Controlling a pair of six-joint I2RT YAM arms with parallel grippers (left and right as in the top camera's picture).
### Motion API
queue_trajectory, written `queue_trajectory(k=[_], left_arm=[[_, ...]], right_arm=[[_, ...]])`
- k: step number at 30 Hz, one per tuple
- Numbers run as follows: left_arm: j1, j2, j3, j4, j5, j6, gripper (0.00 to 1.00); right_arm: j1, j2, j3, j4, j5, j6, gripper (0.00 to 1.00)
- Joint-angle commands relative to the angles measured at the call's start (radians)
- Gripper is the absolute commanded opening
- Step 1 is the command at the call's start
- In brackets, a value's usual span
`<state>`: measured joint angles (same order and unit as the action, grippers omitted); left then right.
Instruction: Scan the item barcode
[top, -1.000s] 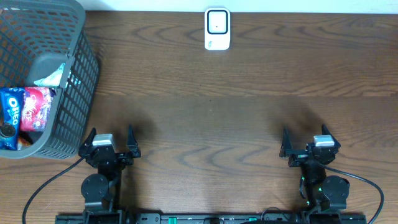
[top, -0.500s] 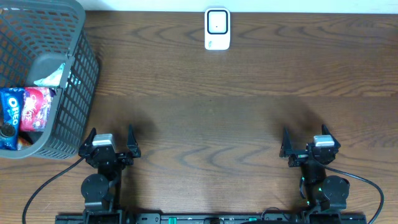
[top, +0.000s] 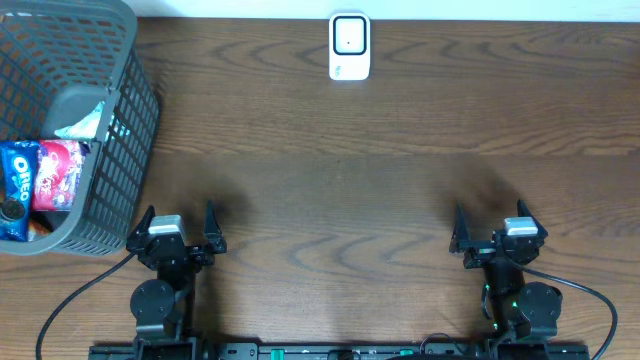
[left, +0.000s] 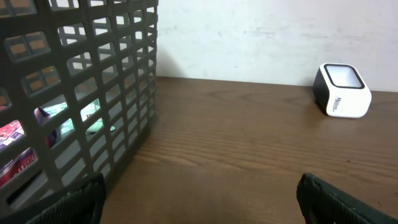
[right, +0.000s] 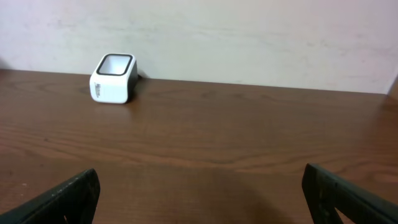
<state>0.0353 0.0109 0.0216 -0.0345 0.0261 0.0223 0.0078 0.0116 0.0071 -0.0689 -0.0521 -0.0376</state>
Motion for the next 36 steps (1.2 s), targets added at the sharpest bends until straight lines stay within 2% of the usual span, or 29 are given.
queue_trajectory(k=[1,27,33,36], left_arm=[[-0.006,-0.007,-0.018,-0.039,-0.031,-0.009,0.98],[-0.006,-0.007,-0.018,-0.036,-0.025,-0.016,0.98],[-0.007,-0.007,-0.018,-0.028,0.062,-0.192,0.98],[-0.007,-0.007,-0.018,-0.016,0.116,-0.330,0.98]], right_arm=[[0.006,-0.007,-0.002,-0.003,-0.002,-0.001,0.99],[0.006,-0.007,-0.002,-0.003,-0.003,-0.001,0.99],[0.006,-0.007,-0.002,-0.003,-0.002,-0.001,0.99],[0.006,-0.007,-0.002,-0.003,-0.003,-0.001,0.99]])
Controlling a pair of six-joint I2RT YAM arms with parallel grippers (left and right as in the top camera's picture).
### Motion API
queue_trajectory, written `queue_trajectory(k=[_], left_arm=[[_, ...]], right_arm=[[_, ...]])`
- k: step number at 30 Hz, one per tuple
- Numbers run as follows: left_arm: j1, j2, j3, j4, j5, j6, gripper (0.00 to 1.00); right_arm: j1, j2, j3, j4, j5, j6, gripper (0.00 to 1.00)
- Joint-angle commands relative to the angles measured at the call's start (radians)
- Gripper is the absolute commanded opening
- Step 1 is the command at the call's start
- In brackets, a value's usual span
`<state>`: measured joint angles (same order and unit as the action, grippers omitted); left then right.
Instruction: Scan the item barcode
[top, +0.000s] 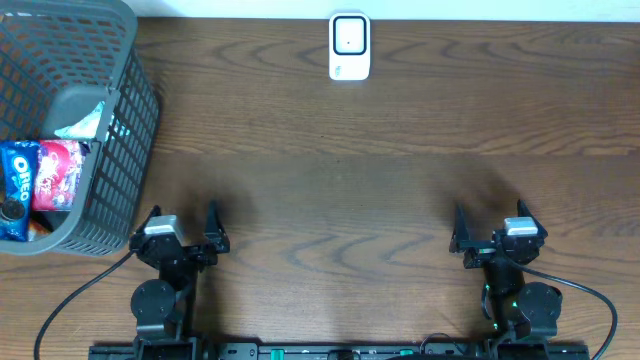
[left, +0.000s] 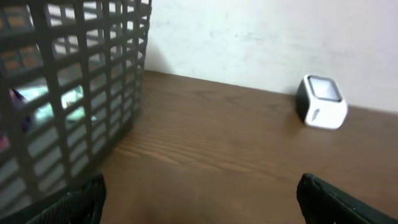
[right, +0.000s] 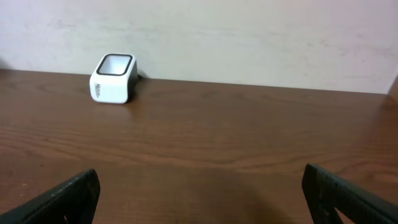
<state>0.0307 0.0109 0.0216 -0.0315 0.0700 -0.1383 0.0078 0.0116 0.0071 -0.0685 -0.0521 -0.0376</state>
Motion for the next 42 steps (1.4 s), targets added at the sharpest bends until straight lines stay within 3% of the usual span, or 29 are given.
queue_trajectory(k=[1,4,8,14,19,23,28,31,35,38,42], left_arm=[[-0.002,-0.007,-0.018,-0.014,0.090,-0.206,0.98],[-0.002,-0.007,-0.018,-0.001,0.152,-0.291,0.98],[-0.002,-0.007,-0.018,0.068,0.207,-0.298,0.98],[-0.002,-0.007,0.028,0.339,0.210,-0.298,0.98],[-0.002,0.007,0.162,0.334,0.209,-0.297,0.98],[-0.002,0.084,0.314,0.245,0.175,-0.270,0.98],[-0.002,0.336,0.640,-0.278,0.128,-0.232,0.98],[-0.002,0.466,0.786,-0.449,0.264,-0.226,0.98],[-0.002,0.554,0.884,-0.384,0.475,-0.220,0.98],[-0.002,0.578,0.918,-0.307,0.478,-0.184,0.98],[-0.002,0.627,0.993,-0.338,0.449,-0.184,0.98]], right_arm=[[0.006,-0.007,-0.002,-0.003,-0.002,-0.001,0.99],[0.006,-0.007,-0.002,-0.003,-0.002,-0.001,0.99],[0.006,-0.007,-0.002,-0.004,-0.002,-0.001,0.99],[0.006,-0.007,-0.002,-0.004,-0.002,-0.001,0.99],[0.006,-0.007,-0.002,-0.004,-0.002,-0.001,0.99],[0.006,-0.007,-0.002,-0.004,-0.003,-0.001,0.99],[0.006,-0.007,-0.002,-0.004,-0.002,-0.001,0.99],[0.006,-0.007,-0.002,-0.003,-0.003,-0.001,0.99],[0.006,-0.007,-0.002,-0.004,-0.003,-0.001,0.99],[0.006,-0.007,-0.002,-0.003,-0.003,-0.001,0.99],[0.006,-0.007,-0.002,-0.004,-0.002,-0.001,0.99]])
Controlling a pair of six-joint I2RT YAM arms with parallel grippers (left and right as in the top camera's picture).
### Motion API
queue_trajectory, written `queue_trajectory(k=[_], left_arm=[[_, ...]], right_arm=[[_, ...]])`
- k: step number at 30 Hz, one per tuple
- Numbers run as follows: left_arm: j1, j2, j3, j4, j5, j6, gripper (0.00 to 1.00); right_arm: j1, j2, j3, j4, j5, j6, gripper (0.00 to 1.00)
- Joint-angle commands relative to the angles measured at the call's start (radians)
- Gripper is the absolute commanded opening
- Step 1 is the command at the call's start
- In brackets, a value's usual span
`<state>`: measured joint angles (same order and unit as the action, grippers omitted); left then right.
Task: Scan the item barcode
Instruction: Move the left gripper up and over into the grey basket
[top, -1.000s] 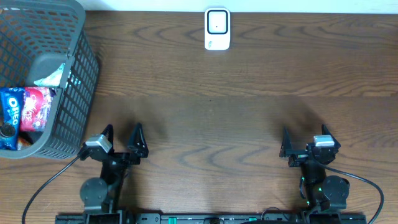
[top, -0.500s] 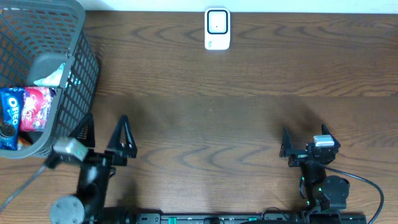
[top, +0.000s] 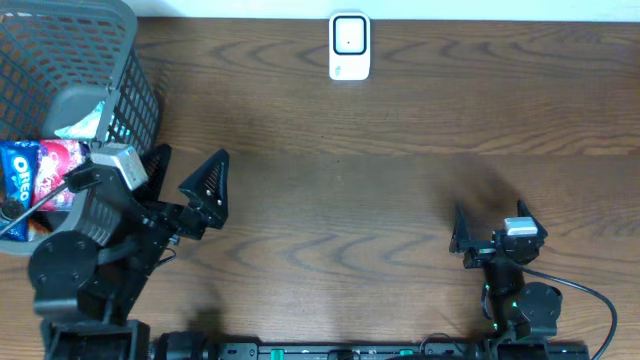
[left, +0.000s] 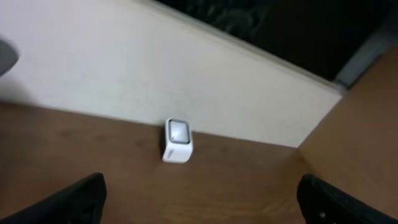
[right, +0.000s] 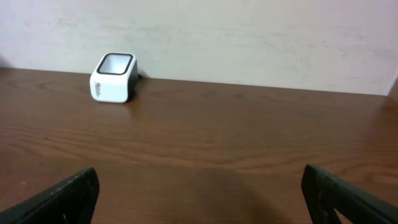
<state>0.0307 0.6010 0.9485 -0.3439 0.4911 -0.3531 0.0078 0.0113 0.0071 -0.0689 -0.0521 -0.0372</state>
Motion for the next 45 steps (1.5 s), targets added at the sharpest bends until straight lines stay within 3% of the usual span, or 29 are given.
queue_trajectory(k=[1,8,10,19,30,35,45], left_arm=[[-0.002,0.060,0.099,-0.062,0.000,0.032,0.98],[-0.002,0.343,0.505,-0.584,-0.327,0.218,0.98],[-0.002,0.417,0.592,-0.672,-0.375,0.230,0.98],[0.017,0.546,0.691,-0.653,-0.400,0.248,0.98],[0.278,0.897,1.112,-0.738,-0.438,0.242,0.98],[0.385,0.983,1.120,-0.696,-0.573,0.157,0.98],[0.496,1.152,1.117,-0.775,-0.575,0.156,0.98]], right_arm=[[0.006,-0.006,-0.002,-0.003,-0.002,-0.001,0.99],[0.006,-0.006,-0.002,-0.003,-0.002,-0.001,0.99],[0.006,-0.006,-0.002,-0.003,-0.002,-0.001,0.99],[0.006,-0.006,-0.002,-0.003,-0.002,-0.001,0.99],[0.006,-0.006,-0.002,-0.003,-0.002,-0.001,0.99],[0.006,-0.006,-0.002,-0.003,-0.002,-0.001,0.99],[0.006,-0.006,-0.002,-0.003,-0.002,-0.001,0.99]])
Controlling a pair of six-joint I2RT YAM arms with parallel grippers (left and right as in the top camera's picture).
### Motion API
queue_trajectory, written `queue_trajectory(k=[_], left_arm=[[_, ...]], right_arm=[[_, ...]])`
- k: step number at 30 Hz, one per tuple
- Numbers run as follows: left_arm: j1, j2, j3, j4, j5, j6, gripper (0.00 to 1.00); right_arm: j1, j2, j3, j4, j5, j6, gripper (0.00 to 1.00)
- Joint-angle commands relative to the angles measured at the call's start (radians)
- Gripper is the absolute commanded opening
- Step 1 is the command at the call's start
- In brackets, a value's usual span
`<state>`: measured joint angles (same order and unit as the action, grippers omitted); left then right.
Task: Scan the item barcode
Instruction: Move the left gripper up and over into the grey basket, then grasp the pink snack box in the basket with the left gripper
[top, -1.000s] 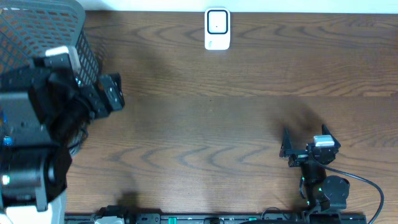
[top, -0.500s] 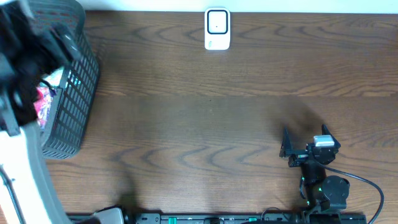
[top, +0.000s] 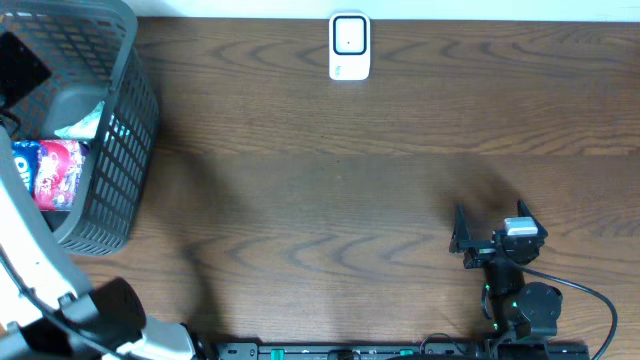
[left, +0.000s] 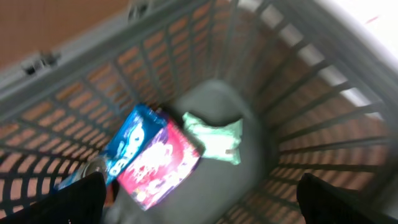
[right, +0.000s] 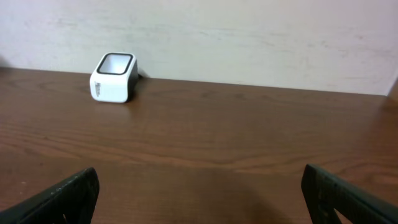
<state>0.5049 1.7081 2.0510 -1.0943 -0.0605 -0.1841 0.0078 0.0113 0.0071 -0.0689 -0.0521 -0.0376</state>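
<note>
The white barcode scanner (top: 349, 45) stands at the table's far edge, also in the right wrist view (right: 114, 77). A grey mesh basket (top: 125, 150) at the far left holds a blue Oreo pack (left: 132, 134), a red-pink pack (left: 163, 164), a pale green packet (left: 215, 138) and a can (left: 93, 168). My left gripper (left: 199, 210) hangs open above the basket, looking down into it, nothing between its fingers. The right gripper (top: 490, 240) rests open near the front edge, empty.
The left arm's white link (top: 25, 240) reaches up along the left edge over the basket's front corner. Brown wooden tabletop (top: 330, 190) lies between basket, scanner and right gripper. A pale wall (right: 249, 37) rises behind the scanner.
My left gripper was raised beside the basket's right wall, facing the scanner and wall. Now it is over the basket, pointing down at the packs. The right arm has not moved.
Both grippers rested open at the table's front edge. The left wrist view then shifted slightly toward the scanner. Later the left arm stood raised next to the basket. Now the left gripper is open above the basket's contents; the right stayed put throughout.
</note>
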Motion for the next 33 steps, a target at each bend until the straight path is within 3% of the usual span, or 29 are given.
queue_trajectory(k=[1,33], left_arm=[[0.026,0.060,0.014,-0.038,-0.023,-0.013,0.98],[0.073,0.251,0.014,0.019,-0.038,0.019,0.98]], right_arm=[[0.006,-0.006,-0.002,-0.003,-0.002,-0.001,0.99],[0.006,-0.006,-0.002,-0.003,-0.003,-0.001,0.99]])
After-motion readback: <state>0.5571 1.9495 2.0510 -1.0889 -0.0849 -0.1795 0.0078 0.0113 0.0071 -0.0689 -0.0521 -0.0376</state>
